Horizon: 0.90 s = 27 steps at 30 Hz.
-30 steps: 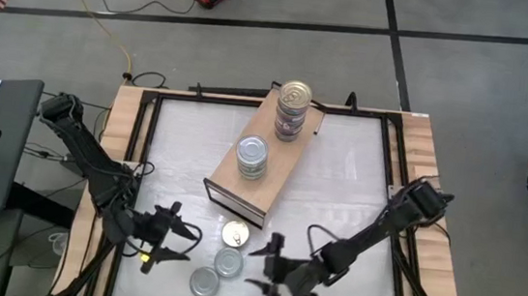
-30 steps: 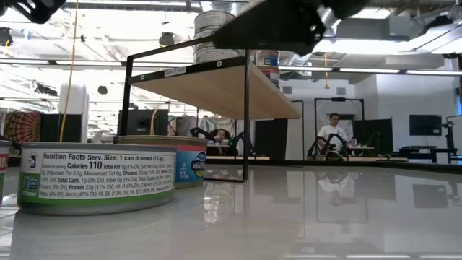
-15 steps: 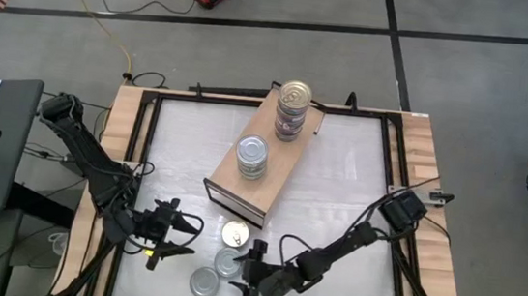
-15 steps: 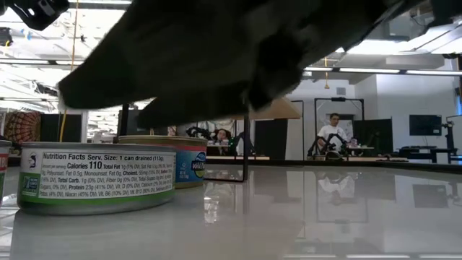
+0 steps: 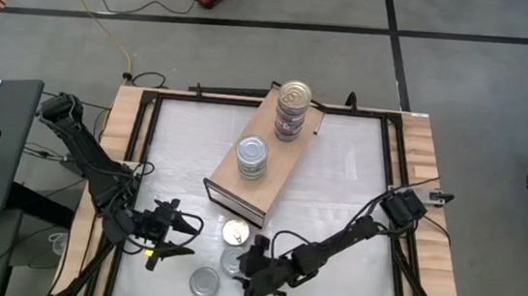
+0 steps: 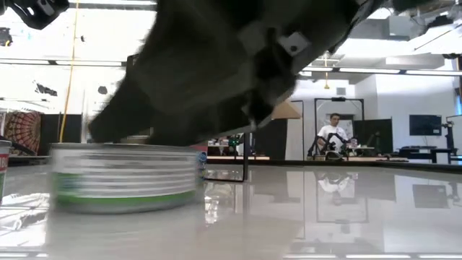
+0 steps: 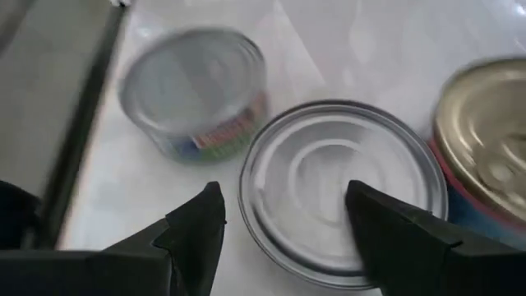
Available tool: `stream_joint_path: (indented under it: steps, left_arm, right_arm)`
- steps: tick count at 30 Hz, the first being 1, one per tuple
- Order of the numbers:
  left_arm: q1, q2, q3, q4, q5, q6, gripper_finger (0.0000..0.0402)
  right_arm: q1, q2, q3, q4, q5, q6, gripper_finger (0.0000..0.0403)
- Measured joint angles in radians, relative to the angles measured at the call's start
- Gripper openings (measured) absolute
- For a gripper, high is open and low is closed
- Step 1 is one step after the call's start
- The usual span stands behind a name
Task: Stack canned seafood by type on shelf
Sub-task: Stack the green tuna can on top of the stacked green tuna can on the shelf
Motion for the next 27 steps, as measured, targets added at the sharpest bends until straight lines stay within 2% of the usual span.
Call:
stream_joint_path:
  steps: [10,19,23,27]
  left_arm:
    - [0.000,0.000,0.000,-0.001,0.001,0.009,0.0240]
    - [0.000,0.000,0.000,-0.001,0.000,0.008,0.0240]
    - [0.000,0.000,0.000,-0.001,-0.003,0.008,0.0240]
    - [0.000,0.000,0.000,0.005,-0.010,0.005,0.0240]
  right_arm:
    - [0.066,-0.126,-0.008,-0.513,0.048,0.157,0.0289]
    - [0.114,-0.148,-0.010,-0.917,0.050,0.303,0.0289]
    - [0.122,-0.172,-0.039,-0.977,0.024,0.307,0.0289]
    - [0.120,-0.269,-0.068,-0.995,-0.003,0.309,0.0289]
